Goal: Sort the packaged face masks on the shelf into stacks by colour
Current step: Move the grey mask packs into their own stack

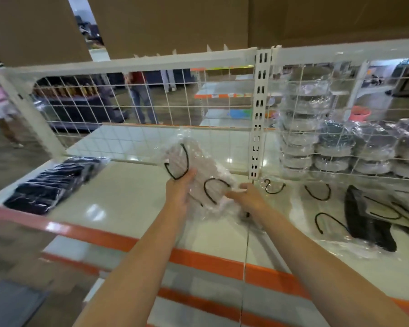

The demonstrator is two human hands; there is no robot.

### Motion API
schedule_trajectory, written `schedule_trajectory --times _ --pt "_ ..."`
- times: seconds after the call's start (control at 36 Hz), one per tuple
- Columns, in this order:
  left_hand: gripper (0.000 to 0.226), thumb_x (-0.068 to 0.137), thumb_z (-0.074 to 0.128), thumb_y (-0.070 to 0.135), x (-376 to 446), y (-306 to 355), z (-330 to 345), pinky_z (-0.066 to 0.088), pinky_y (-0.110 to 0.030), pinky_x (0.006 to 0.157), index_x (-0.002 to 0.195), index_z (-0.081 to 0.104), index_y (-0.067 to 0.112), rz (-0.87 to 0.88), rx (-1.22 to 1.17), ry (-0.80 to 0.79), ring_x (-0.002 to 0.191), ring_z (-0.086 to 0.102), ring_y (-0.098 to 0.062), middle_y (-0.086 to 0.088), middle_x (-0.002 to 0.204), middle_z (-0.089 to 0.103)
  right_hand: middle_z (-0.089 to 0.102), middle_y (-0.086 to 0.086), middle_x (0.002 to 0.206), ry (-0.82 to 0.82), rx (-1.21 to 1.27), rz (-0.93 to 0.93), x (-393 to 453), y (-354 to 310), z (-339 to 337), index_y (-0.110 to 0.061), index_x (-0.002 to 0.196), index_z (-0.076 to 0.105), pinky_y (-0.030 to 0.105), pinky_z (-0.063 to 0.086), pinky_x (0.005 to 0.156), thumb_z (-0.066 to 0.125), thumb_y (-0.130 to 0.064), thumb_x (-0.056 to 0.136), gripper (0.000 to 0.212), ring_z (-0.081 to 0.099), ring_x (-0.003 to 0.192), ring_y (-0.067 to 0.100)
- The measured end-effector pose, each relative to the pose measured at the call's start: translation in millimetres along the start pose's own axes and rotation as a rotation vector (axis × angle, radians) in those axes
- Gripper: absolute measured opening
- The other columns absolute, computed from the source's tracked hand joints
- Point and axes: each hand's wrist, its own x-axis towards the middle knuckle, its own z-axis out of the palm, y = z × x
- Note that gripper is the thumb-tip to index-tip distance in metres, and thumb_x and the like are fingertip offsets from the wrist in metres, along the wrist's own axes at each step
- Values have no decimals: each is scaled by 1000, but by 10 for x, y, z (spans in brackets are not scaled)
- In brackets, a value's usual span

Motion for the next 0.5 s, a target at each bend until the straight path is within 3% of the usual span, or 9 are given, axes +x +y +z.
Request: schedule_trajectory --times 0.06,0.11,0.19,0.28,0.31,0.36,0.42,0.5 --pt "35 84 68 11 57 100 -12 55 -32 74 118 61 1 -65 -191 -7 91 66 -25 -14 111 67 59 9 98 -68 254 92 2 -23 20 -12 120 48 32 44 68 74 -34 78 54 56 87 23" --pt "40 86 65 14 105 172 -27 52 -39 87 123 58 1 -97 -260 -66 102 63 -27 -15 120 63 60 5 97 -185 421 96 9 -110 105 -9 112 54 33 49 83 70 -26 83 38 58 87 20" --pt "49 81 68 18 99 243 -66 46 -44 100 126 56 1 -115 -266 -160 115 59 -29 -16 122 62 67 2 95 -228 505 20 38 -333 281 -7 101 64 30 48 92 67 -10 84 17 62 97 18" --pt "30 75 72 8 173 393 -252 54 -34 83 105 66 8 -43 -240 -101 89 68 -18 -7 94 73 69 6 93 -162 376 -87 77 -526 311 -3 102 65 23 52 80 68 -4 82 21 65 88 14" --pt "24 77 70 3 216 460 -351 53 -29 76 97 65 14 7 -209 -63 77 68 -12 -2 83 73 69 7 94 -136 284 -134 104 -558 291 -2 104 65 27 52 83 70 -5 81 24 66 88 17" --pt "33 78 69 -3 304 576 -574 49 -22 68 97 56 21 138 -59 -25 65 65 -5 1 79 67 70 7 94 -102 156 -211 145 -608 241 -3 101 66 29 52 85 73 -5 78 25 66 89 21" --pt "41 72 75 -3 370 657 -789 51 -17 66 99 53 17 259 190 -44 64 62 -2 1 79 60 69 4 90 -92 107 -272 182 -635 227 -9 97 67 18 53 74 72 -1 76 23 65 83 17" --pt "30 71 76 -4 465 645 -988 48 -15 62 77 53 15 310 509 -104 66 55 -10 -6 74 52 66 -6 85 -86 29 -325 171 -636 282 -16 96 65 8 47 61 73 -2 76 25 60 77 6"
